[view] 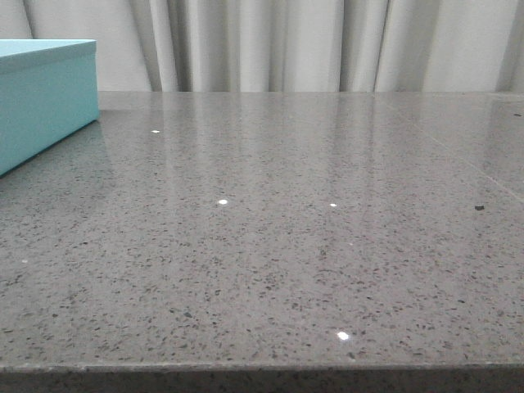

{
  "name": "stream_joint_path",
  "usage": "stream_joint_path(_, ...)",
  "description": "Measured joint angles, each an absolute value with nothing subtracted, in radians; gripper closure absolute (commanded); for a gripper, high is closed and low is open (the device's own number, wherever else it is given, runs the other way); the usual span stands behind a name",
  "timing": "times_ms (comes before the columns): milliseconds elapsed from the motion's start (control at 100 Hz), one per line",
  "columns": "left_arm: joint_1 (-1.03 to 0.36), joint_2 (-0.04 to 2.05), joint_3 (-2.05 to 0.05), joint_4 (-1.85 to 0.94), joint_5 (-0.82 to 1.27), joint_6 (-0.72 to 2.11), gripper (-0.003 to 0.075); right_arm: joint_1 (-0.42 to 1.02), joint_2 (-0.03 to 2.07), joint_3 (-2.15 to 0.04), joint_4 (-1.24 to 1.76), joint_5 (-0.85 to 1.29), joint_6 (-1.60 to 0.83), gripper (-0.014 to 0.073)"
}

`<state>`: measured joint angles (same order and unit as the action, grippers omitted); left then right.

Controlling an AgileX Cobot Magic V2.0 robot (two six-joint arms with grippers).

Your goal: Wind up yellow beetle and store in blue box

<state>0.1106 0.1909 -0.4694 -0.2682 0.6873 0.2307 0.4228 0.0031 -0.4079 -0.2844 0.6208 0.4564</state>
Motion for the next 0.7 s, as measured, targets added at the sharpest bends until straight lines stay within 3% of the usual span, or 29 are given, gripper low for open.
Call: stream_joint_path(700,0.111,0.11,-0.415,-0.271,0.686,0.231,0.0738,0.423,-0.013,-0.378,-0.297,0.613,0.454,0.0662)
